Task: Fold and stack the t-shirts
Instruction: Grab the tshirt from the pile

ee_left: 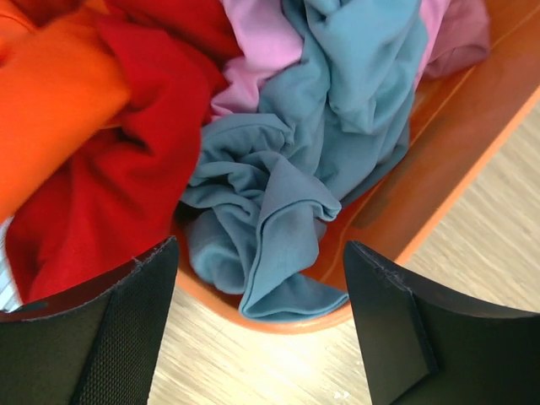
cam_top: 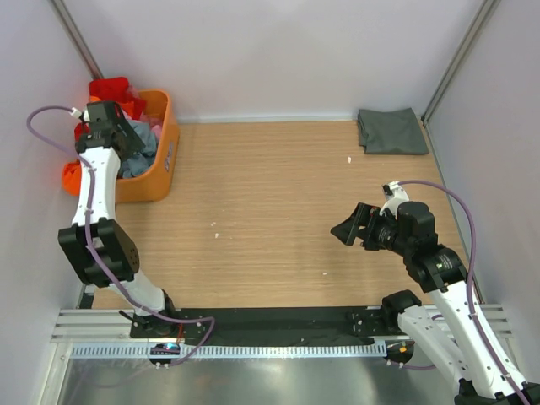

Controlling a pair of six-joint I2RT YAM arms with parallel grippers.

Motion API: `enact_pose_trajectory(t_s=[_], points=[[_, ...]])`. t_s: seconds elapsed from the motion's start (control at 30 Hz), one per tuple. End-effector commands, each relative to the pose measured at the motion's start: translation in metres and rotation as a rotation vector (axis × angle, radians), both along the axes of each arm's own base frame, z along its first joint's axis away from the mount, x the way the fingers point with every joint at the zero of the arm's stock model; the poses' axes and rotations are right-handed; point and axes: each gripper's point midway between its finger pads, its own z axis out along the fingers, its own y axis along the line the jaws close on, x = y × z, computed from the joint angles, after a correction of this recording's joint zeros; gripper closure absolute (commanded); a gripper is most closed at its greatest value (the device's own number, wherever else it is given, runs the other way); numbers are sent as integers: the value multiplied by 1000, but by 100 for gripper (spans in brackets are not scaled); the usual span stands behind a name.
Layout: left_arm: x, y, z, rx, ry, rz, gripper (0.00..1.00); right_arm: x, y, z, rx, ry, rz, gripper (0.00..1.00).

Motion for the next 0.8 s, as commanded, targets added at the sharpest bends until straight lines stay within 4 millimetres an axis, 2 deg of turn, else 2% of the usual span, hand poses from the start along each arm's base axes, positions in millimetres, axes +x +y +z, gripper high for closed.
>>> enact_pose_trajectory(t_s=[0.0, 0.17, 0.27, 0.3, 0.37, 0.4, 0.43, 0.47, 0.53, 0.57, 0.6, 0.63, 0.67, 0.7, 0.73, 0.77], points=[[12, -6, -5, -28, -14, -41, 21, 3, 1, 4, 4, -23, 0, 4], [18, -2, -28, -30, 40, -35, 26, 3, 0, 5, 4, -22, -6, 4], [23, -5, -36, -48, 51, -48, 40, 4, 0, 4, 1, -23, -11, 4], [26, -7, -35, -60, 44, -56, 53, 4, -1, 4, 1, -25, -12, 4], [28, -9, -33, -60, 41, -60, 68, 4, -1, 3, 0, -20, -13, 4], [30, -9, -30, -57, 35, -57, 89, 4, -1, 3, 0, -20, -13, 4], [31, -8, -30, -53, 38, -54, 100, 4, 0, 3, 0, -23, -10, 4], [32, -7, -29, -49, 38, -51, 100, 4, 0, 3, -1, -21, -12, 4], [35, -8, -7, -16, 10, -47, 100, 5, -1, 2, -1, -19, -14, 4], [41, -8, 21, 11, -46, -47, 100, 5, -1, 2, -2, -19, -16, 4], [38, -11, 42, 28, -77, -47, 100, 5, -1, 2, -1, -18, -18, 4], [41, -20, 66, 53, -123, -58, 100, 6, -1, 2, -2, -20, -19, 4], [45, -26, 119, 74, -242, -67, 100, 6, -1, 2, -2, -20, -19, 4], [43, -35, 146, 78, -295, -85, 100, 7, -1, 1, -3, -17, -20, 4], [45, -54, 174, 75, -358, -127, 100, 7, -1, 1, -6, -17, -21, 4], [33, -60, 245, 100, -531, -116, 100, 8, -1, 1, -8, -16, -23, 4]])
